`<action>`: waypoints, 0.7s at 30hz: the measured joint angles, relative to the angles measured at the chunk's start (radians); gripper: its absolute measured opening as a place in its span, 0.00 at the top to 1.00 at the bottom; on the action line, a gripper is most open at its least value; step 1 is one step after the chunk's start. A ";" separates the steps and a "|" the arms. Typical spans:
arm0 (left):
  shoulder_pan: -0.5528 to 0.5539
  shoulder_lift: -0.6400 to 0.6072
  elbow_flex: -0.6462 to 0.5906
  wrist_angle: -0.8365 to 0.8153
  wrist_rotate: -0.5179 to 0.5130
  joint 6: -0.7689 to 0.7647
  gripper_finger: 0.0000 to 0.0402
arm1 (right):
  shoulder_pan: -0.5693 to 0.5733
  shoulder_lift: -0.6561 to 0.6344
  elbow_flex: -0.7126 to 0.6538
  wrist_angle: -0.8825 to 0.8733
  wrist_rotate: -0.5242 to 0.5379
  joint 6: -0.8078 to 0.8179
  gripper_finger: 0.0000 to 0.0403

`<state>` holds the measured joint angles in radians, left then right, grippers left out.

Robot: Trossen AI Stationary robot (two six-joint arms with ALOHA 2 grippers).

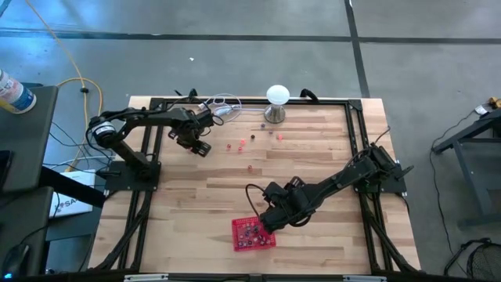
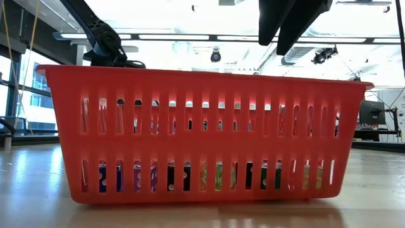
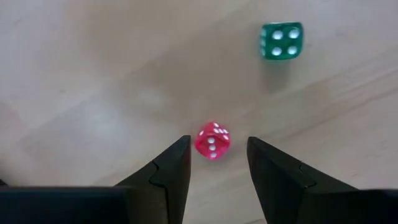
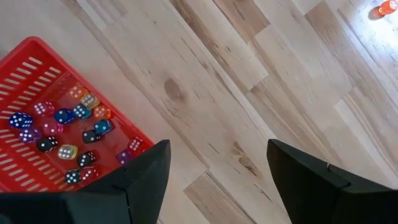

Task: Pick & Place Dice
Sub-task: Put the pink dice into the red bin

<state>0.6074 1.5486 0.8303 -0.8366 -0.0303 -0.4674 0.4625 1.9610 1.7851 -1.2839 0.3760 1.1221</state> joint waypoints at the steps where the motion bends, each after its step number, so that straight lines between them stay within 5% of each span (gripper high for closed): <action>1: -0.003 0.000 0.000 0.004 0.000 0.007 0.63 | 0.000 0.000 0.000 0.000 0.000 0.000 0.36; 11: -0.016 0.000 0.000 0.034 -0.006 0.034 0.64 | 0.002 0.000 0.000 0.010 -0.008 0.006 0.36; 21: -0.036 -0.002 -0.016 0.035 -0.010 0.025 0.80 | 0.016 0.000 0.000 0.013 -0.009 0.017 0.36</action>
<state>0.5716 1.5466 0.8140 -0.8013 -0.0405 -0.4419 0.4789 1.9610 1.7851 -1.2709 0.3672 1.1389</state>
